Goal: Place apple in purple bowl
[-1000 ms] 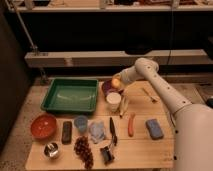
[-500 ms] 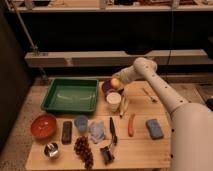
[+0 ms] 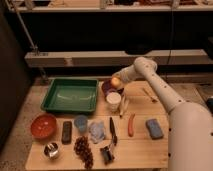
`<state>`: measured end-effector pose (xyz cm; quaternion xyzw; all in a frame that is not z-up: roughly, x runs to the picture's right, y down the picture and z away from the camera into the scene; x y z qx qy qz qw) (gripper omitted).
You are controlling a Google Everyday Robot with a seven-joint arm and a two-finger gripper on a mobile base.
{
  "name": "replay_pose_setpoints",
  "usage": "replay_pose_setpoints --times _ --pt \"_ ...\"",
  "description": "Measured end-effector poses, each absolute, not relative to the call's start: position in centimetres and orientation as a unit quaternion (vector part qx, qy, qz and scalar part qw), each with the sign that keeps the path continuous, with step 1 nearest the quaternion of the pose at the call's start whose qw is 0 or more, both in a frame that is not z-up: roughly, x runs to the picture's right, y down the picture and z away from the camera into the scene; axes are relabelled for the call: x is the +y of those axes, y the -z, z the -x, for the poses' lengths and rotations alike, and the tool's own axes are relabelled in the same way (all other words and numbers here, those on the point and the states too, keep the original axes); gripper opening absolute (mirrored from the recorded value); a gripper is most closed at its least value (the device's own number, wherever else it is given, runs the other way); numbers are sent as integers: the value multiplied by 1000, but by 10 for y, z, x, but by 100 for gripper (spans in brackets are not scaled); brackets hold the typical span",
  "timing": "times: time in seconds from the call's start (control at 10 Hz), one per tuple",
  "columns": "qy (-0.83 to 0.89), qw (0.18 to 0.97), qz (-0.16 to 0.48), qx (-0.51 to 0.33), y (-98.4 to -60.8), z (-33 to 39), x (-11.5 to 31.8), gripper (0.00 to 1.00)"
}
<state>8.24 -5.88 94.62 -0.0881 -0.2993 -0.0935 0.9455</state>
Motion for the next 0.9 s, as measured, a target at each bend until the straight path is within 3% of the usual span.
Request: replay_pose_setpoints --times 0.9 --pt "88 941 90 -315 -957 -74 -65 2"
